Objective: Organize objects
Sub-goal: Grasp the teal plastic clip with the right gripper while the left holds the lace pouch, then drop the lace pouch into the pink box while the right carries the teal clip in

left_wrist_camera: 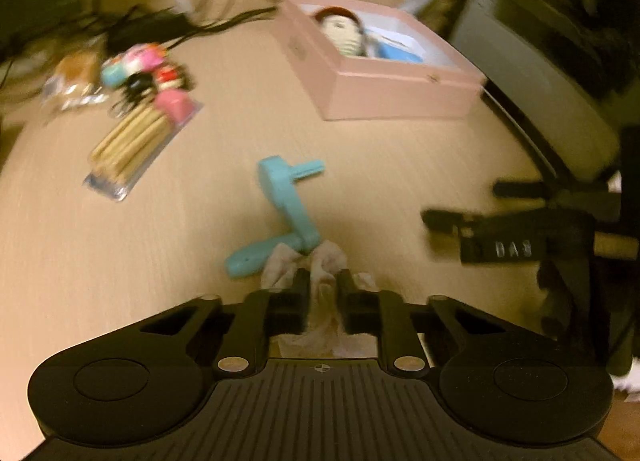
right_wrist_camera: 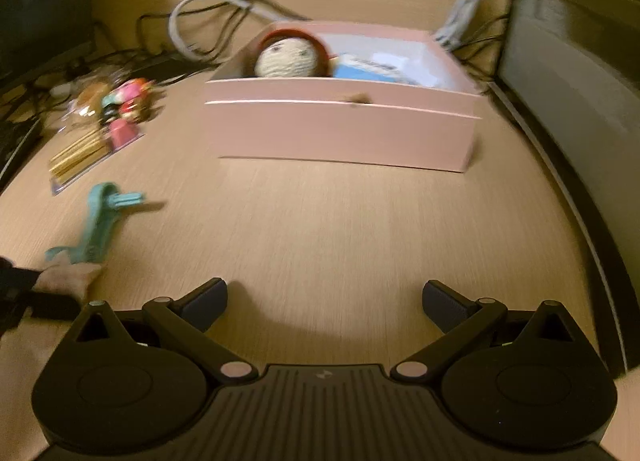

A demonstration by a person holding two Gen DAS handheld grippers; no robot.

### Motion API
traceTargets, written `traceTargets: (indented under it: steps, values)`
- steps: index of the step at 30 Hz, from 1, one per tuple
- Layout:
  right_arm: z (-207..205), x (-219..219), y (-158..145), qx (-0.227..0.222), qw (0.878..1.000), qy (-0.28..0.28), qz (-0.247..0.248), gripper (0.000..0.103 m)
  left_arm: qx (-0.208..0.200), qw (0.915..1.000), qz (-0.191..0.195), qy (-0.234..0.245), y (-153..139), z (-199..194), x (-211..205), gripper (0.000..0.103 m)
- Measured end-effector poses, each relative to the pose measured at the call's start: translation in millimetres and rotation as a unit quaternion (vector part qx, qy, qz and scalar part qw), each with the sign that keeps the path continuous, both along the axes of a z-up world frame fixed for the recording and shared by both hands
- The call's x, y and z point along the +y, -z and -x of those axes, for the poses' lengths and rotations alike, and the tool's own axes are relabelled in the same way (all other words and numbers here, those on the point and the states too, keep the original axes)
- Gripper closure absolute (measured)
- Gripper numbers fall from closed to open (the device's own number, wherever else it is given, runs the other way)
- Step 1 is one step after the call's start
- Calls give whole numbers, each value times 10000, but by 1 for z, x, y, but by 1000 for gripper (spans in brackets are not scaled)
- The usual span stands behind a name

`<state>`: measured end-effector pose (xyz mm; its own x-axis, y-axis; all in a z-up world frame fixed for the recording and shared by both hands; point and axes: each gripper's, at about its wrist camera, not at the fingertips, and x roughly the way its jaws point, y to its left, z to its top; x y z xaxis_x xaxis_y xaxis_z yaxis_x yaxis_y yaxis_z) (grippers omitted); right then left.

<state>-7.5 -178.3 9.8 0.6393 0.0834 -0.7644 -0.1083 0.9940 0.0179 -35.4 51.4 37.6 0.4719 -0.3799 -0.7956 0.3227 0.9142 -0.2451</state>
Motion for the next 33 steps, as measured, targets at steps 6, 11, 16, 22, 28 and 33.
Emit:
traceTargets:
  steps: [6, 11, 16, 22, 28, 33]
  values:
    - [15, 51, -35, -659, 9908, -1130, -335, 6, -173, 9964, 302, -772, -20, 14, 51, 91]
    - [-5, 103, -30, -454, 9866, -1520, -384, 13, -226, 9881, 652, -1375, -34, 22, 87, 91]
    - [-31, 130, -16, -318, 9870, -1569, -111, 25, -272, 9845, 685, -1590, -38, 31, 100, 91]
    - [-36, 141, -11, -114, 9852, -1710, 28, 59, -203, 9844, 625, -1630, -36, 42, 110, 91]
    - [-16, 135, -27, -268, 9832, -1803, 56, 61, -170, 9866, 649, -1490, -33, 36, 112, 91]
    - [3, 111, -47, -453, 9870, -1536, 101, 61, -137, 9915, 757, -1053, -30, 23, 90, 91]
